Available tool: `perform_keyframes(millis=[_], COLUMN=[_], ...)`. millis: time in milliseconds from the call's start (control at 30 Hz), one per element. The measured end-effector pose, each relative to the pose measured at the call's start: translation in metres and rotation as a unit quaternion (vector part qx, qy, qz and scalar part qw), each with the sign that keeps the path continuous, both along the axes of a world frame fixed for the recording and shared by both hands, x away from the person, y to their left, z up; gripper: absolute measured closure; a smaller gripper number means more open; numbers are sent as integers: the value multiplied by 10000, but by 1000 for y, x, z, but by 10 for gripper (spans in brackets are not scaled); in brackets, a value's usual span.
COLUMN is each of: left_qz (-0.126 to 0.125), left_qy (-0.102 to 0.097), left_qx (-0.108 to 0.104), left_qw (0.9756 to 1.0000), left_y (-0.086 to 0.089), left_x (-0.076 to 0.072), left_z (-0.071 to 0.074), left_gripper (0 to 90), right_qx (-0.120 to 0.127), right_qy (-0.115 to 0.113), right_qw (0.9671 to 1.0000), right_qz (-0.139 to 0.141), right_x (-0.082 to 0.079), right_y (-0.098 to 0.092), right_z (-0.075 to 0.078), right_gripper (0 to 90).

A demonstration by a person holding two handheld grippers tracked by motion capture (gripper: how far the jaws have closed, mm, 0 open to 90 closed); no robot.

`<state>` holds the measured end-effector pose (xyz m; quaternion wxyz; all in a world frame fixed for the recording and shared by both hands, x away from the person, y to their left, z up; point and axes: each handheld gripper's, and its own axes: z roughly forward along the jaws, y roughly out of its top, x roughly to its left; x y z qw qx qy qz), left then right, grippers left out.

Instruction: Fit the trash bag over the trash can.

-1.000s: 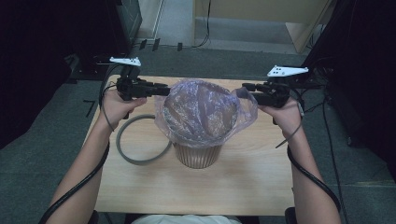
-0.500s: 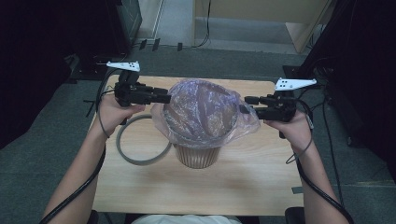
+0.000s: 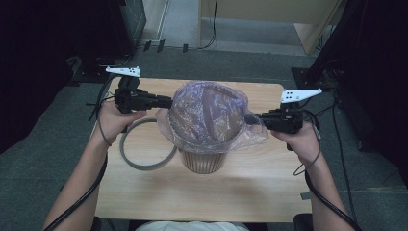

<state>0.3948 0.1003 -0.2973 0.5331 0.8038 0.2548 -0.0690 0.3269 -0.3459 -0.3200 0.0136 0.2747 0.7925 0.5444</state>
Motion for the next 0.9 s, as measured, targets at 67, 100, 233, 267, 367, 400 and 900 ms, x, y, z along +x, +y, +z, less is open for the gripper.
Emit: perform_keyframes(millis=[67,100,233,267,367,400,900], left_qz=[1,0,12,13,42,52,18], left_qy=[36,64,68,79,82,86,-202], left_qx=[-87,-111,-68,-63,-26,1,-71], left_qw=[10000,9999,10000,9999,10000,9999,9998], left_y=[2,3,4,4,4,4,0], left_x=[0,0,-1,-1,-1,0,-7], left_z=[0,0,-2,-3,-5,-6,14], left_gripper=[831,863,894,894,898,899,660], right_qx=[-63,-95,-188,-182,-245,-276,-349], right_qy=[72,104,212,238,338,352,-106], right_qw=[10000,9999,9996,9995,9990,9988,9965], right_qz=[-15,-28,-89,-104,-163,-180,-753], right_x=[1,2,4,5,8,9,7], right_y=[1,2,6,6,7,7,-20], right_z=[-5,-7,-19,-23,-34,-37,-12], right_gripper=[900,900,900,900,900,900,572])
